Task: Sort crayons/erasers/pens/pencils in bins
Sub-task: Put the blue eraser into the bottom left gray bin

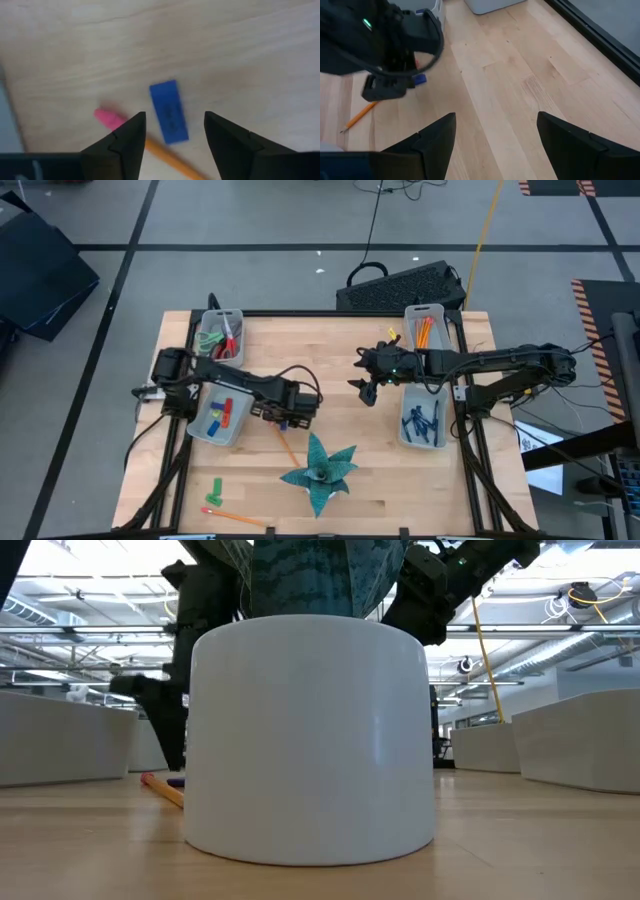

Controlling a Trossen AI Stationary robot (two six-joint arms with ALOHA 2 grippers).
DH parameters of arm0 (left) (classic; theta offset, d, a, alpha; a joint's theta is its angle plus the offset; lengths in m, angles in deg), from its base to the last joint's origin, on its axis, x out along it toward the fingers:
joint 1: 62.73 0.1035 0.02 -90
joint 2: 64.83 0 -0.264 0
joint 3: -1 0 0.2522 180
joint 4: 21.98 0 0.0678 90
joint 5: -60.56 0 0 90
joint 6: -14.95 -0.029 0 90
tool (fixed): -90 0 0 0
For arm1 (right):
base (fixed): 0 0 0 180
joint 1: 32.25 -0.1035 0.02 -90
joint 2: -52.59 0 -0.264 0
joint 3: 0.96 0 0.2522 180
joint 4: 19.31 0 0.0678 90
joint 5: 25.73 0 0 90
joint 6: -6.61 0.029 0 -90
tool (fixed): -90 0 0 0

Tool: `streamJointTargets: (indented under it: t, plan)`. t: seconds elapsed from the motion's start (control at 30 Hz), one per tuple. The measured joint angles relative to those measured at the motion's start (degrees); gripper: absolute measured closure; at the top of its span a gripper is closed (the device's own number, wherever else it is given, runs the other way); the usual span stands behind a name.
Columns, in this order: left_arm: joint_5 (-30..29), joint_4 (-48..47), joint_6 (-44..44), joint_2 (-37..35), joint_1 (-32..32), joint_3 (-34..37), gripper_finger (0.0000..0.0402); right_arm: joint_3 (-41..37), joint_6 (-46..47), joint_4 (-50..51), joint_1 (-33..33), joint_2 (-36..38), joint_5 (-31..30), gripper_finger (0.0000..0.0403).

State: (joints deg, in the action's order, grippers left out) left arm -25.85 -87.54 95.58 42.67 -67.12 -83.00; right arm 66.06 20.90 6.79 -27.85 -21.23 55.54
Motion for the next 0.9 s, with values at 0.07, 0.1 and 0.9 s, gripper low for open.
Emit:
streamJointTargets:
  t: [0.07, 0.1, 0.9]
  plan:
    - [0.09, 0.38, -0.62, 1.34, 0.21, 0.00, 0.0210, 0.00, 0.00, 0.00, 0.01, 0.00, -0.03, 0.0133]
    - [0.34, 1.05, -0.71, 1.90, 0.37, 0.00, 0.0215, 0.00, 0.00, 0.00, 0.01, 0.00, -0.04, 0.0133]
    - [1.39, 5.06, -4.70, 2.40, 1.23, 0.12, 0.0339, 0.00, -0.37, 0.42, 0.01, 0.02, -0.14, 0.0133]
